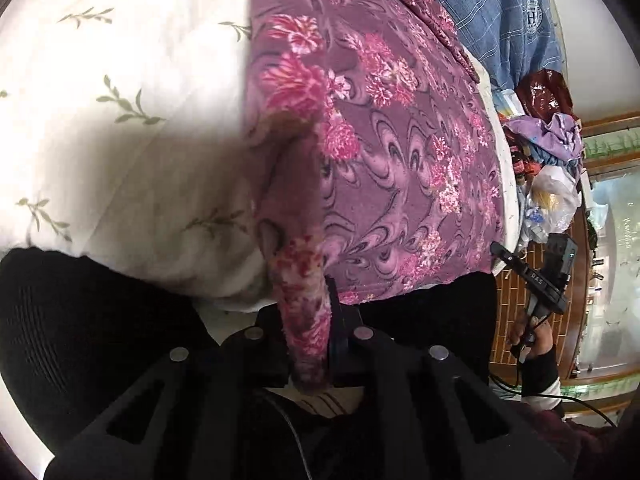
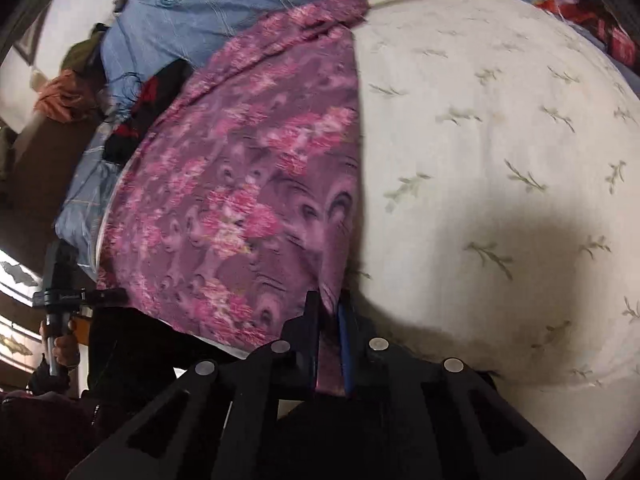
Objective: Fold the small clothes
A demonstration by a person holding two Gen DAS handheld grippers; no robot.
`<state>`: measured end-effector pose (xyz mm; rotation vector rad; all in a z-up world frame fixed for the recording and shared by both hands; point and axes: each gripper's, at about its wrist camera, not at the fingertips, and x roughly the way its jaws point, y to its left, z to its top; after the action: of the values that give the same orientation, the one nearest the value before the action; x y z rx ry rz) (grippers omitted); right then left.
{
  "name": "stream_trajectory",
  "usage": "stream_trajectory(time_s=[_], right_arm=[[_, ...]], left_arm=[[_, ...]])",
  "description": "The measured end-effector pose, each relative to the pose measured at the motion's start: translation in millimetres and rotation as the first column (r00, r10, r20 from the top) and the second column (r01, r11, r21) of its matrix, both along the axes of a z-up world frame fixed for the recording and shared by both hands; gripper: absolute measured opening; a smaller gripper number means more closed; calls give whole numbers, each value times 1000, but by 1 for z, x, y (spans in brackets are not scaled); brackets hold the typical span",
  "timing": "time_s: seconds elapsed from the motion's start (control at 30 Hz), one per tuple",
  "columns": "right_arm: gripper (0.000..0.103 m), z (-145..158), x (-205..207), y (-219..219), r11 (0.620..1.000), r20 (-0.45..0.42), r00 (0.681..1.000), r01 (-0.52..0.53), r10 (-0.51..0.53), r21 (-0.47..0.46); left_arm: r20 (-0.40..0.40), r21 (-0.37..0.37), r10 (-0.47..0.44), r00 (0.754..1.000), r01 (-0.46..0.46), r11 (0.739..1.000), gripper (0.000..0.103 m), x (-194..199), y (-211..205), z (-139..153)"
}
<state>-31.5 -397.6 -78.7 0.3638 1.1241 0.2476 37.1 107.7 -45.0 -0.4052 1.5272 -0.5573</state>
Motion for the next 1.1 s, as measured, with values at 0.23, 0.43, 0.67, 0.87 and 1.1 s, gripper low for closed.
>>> stream_trajectory(time_s=[0.23, 0.43, 0.67, 0.87, 1.1], right_arm=[[16, -4, -3, 15, 997, 24, 999, -45, 46, -63], [7, 7, -10, 2, 994, 57, 998, 1, -7, 111], [7, 22, -13, -14, 923, 98, 990, 61, -106, 381], [7, 39, 6, -14, 854, 141, 976, 72, -167, 515], [7, 60, 40, -18, 807, 210, 954, 51, -214, 589]], left_arm=[[2, 15, -27, 1000, 27, 1000, 26, 2, -10, 0], [54, -26, -40, 998, 41, 999, 9, -4, -7, 23], [84, -166, 60, 995, -45, 985, 9, 6, 6, 52], [123, -234, 138, 983, -106, 966, 9, 29, 2, 73], [164, -273, 212, 963, -162, 948, 9, 71, 6, 94]])
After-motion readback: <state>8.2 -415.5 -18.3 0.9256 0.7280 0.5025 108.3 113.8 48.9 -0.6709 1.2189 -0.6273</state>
